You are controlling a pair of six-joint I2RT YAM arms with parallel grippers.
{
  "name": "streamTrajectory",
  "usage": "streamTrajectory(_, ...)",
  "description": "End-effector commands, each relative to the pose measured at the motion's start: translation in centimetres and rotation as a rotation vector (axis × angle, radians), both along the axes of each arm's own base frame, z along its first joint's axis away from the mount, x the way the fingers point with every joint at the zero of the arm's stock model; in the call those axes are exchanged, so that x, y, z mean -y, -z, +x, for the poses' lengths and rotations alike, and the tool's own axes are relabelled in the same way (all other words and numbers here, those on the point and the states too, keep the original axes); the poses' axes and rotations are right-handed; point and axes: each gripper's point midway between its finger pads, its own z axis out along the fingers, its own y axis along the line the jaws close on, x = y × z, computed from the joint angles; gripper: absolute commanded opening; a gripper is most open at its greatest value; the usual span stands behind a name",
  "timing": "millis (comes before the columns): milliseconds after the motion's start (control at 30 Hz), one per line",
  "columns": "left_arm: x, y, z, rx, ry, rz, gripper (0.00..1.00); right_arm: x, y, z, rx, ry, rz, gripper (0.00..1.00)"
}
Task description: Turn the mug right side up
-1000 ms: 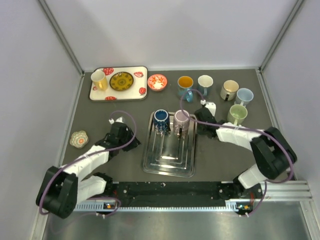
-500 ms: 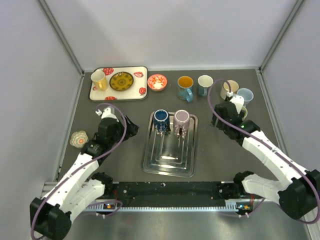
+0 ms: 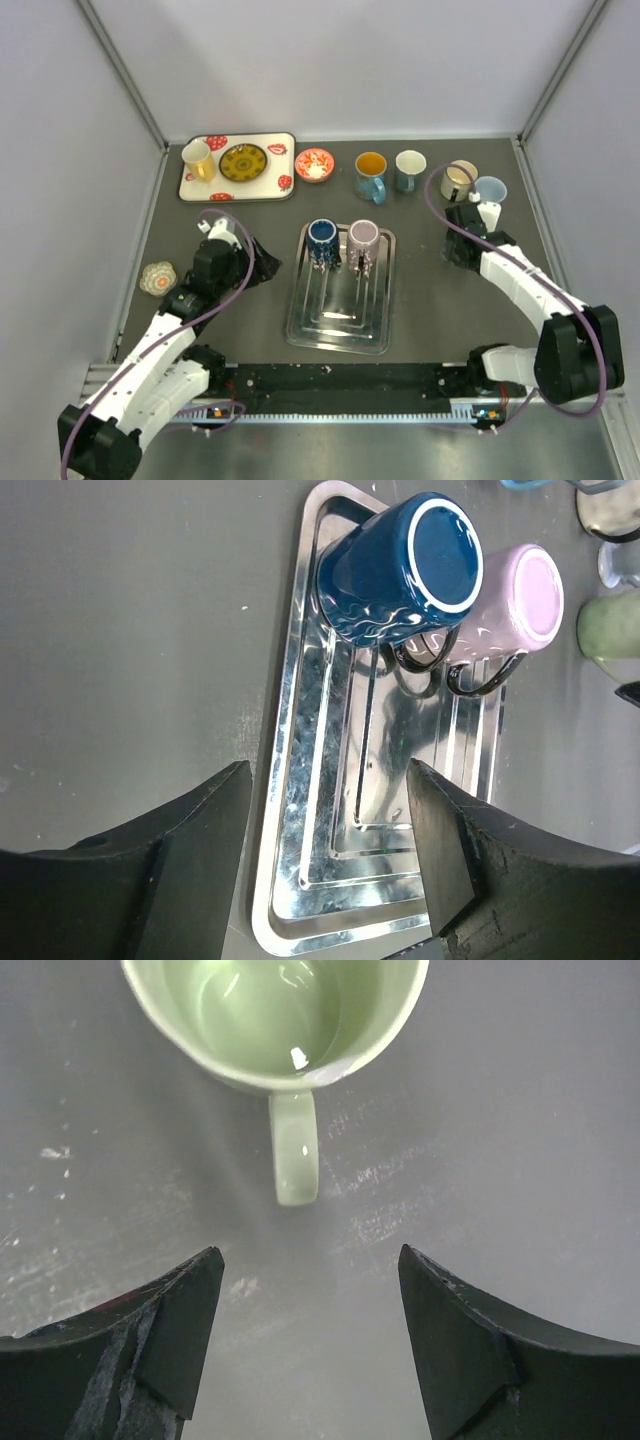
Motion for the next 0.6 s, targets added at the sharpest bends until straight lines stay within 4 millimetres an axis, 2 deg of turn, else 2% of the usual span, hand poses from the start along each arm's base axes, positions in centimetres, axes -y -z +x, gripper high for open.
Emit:
streamTrajectory(0,0.7,-0.8,0.3,0.054,0.048,-0.016,0.68,0.6,-0.8,3.0,0.057,0.011,0.005,0.71)
streamTrajectory(200,1.6,-1.4,0.3,0.075,0.092,-0.051,0.62,0.8,-0.7,5.2,0.054,-0.005,-0.013,0.67)
streamTrajectory(333,2.1,-1.6,0.2,0.085,0.113,-0.074,0.58,1.2,-0.2,5.9,0.061,0.016,-0.023,0.59)
streamTrajectory(567,2.5,-1.7,0.1,0.094,0.136,-0.088,0.56,1.9,0.1,6.4,0.119,0.048,-0.044,0.53)
